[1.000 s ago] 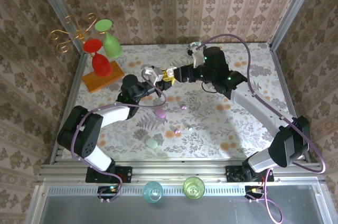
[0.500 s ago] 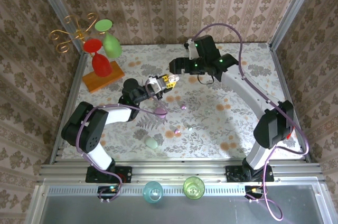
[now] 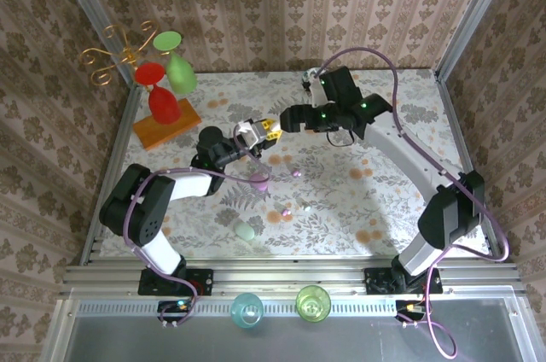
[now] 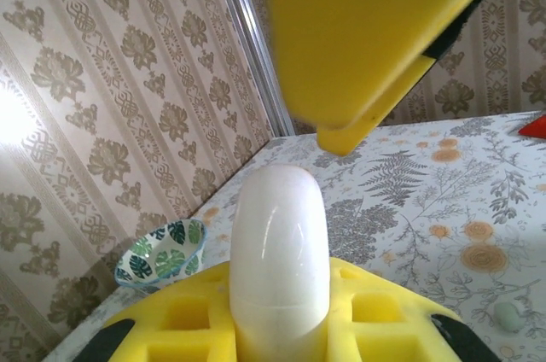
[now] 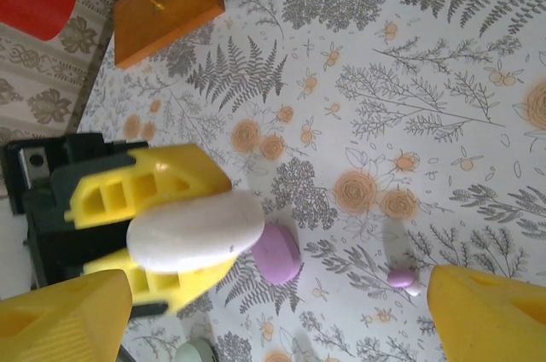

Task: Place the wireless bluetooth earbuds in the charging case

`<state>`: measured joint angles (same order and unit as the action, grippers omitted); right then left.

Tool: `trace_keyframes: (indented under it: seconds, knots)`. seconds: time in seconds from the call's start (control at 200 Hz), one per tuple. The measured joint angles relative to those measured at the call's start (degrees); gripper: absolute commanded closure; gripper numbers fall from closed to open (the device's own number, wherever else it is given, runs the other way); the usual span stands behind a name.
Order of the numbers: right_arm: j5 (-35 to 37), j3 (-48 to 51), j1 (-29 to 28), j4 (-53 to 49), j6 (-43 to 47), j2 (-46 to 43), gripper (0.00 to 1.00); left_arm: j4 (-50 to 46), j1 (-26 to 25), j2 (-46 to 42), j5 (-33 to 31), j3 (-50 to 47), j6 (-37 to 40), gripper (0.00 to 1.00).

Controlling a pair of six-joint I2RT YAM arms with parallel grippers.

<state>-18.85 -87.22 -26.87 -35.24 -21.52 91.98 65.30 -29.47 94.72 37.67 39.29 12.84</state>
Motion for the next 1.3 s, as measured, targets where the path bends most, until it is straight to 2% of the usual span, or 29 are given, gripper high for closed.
trace_keyframes:
  seconds: [0.2,0.415,0.545,0.68,0.77,0.99,1.295]
  knots:
    - [-6.19,11.34,0.33,9.70,10.36,-9.84,0.13,-3.89,0.00,-3.08,5.46,0.66,-3.69,1.00]
    - [-10.84,19.89,0.37,12.98,34.23,-18.86,0.17,-10.67,0.57,-8.41,14.23,1.03,-6.60,1.00]
    - [-12.55,20.76,0.37,11.08,47.69,-18.84,0.27,-17.03,0.63,-12.33,18.12,1.03,-4.72,1.00]
    - [-14.69,20.74,0.09,8.68,56.52,-17.73,0.41,-22.75,0.57,-14.62,20.65,1.18,-1.99,1.00]
    - [-15.74,20.46,-0.70,7.82,59.74,-16.72,0.50,-25.27,0.28,-14.88,21.53,1.36,-0.72,1.00]
    - [-17.18,17.40,-2.99,6.69,63.80,-13.07,0.55,-27.93,-0.50,-14.91,22.58,1.42,0.59,1.00]
    - [-18.08,14.62,-3.67,6.16,65.24,-9.57,0.78,-30.10,-0.48,-14.91,23.02,1.42,1.25,1.00]
